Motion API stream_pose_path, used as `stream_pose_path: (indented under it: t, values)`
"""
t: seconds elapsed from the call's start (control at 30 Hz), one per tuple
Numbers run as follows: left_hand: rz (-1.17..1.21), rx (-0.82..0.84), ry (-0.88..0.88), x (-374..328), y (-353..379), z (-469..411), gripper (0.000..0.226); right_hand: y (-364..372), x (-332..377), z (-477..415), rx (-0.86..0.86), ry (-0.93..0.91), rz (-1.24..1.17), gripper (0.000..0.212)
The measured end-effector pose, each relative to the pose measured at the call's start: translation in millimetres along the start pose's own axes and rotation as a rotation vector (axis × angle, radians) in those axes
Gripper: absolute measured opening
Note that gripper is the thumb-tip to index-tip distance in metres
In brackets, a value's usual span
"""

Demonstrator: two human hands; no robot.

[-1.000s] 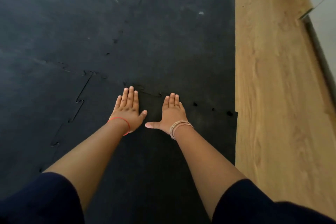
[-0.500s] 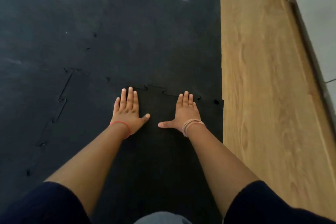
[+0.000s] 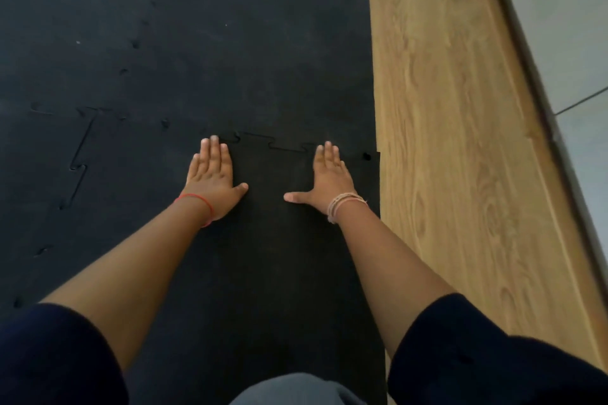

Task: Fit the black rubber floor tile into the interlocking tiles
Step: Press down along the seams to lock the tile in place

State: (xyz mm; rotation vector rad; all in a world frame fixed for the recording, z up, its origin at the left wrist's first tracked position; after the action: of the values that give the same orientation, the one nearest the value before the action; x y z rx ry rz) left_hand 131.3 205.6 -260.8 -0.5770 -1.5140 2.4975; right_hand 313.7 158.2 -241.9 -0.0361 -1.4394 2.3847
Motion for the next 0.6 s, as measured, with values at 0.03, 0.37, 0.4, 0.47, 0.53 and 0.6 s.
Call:
stream_pose_path:
  t: [0.03,0.37,0.4,0.47,0.53,0.6]
  values:
    - [-0.019,-0.003,0.082,-18,1,-2,0.079,-1,-14,2,-0.015,0.035,0.024,0.121]
    - [-0.043,-0.058,0.048,-56,14,-16,0.093,11,-35,-10,0.077,0.022,0.15,0.122]
    - [-0.042,-0.045,0.05,-58,13,-17,0.094,10,-35,-11,0.078,0.024,0.142,0.122]
    - [-0.049,-0.008,0.037,-58,12,-20,0.096,7,-34,-11,0.052,0.012,0.107,0.121]
    - [-0.049,0.034,0.015,-58,10,-20,0.095,4,-34,-5,-0.006,-0.016,0.051,0.121]
    - [-0.066,0.022,0.047,-69,8,-17,0.089,0,-44,6,-0.104,0.032,-0.047,0.124]
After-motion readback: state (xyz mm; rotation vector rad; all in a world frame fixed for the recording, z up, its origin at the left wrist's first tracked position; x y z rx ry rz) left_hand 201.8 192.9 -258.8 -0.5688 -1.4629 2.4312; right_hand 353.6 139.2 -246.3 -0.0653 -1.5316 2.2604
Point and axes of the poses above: each hand's wrist, its own z-axis away from the middle knuckle, its own y-axis out of the palm, x = y × z, the point moved 9 cm from there along -z, towards the middle knuckle, and after that the axes turned 2 degrees about y, right-handed, at the moved point
